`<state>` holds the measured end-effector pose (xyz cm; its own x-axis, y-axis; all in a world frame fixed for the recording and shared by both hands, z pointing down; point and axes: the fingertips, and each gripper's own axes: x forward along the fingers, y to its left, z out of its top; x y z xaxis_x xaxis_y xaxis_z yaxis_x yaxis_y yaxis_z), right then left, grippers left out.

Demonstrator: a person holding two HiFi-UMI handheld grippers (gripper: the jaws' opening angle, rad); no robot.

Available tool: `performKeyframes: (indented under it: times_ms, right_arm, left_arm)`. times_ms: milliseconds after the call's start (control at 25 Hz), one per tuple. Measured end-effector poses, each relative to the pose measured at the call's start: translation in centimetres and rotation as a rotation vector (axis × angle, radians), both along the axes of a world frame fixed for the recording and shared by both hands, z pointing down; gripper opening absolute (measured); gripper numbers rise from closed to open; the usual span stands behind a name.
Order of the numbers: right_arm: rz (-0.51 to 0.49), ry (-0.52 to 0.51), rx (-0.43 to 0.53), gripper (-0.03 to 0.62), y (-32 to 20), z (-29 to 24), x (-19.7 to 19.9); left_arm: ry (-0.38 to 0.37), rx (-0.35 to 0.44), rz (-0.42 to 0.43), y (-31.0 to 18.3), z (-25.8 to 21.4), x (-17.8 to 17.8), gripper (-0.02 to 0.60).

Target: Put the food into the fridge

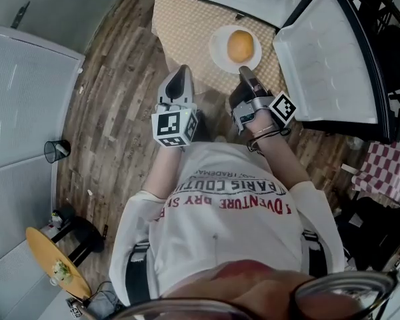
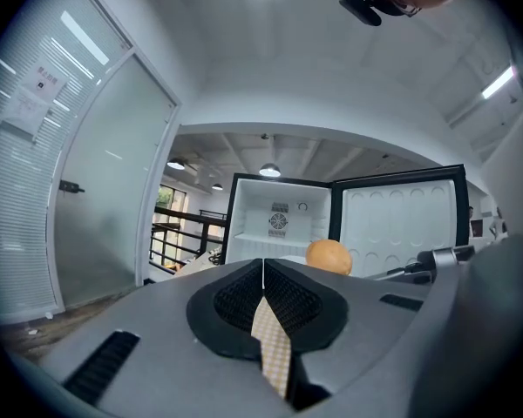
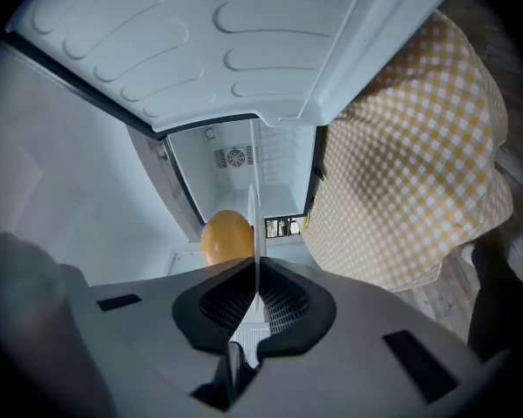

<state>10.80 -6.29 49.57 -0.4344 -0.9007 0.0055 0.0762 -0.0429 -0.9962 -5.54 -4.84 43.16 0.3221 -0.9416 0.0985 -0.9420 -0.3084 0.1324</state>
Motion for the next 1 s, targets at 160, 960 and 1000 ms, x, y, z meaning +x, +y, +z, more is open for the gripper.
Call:
performKeyframes:
  times_ms: [160,960,1000]
  right_arm:
    - [0.048,0.002,-0.003,0.035,-2.2,0.4,0.7]
    - [0.424,0.030,-0.005,0.035,-17.8,-1.0,1.5]
    - [0.443,0.029,-0.006,0.035,-18.2,-0.8,1.6]
  left_arm:
    - [0.007,-0.005,0.059,-3.6,0.4,0.9,0.028]
    - [0.021,0.008,0.430,-26.2,-1.7,3.2,0.028]
    - [0.021,0.005,0.448,-26.9,-1.6,3.3,0.028]
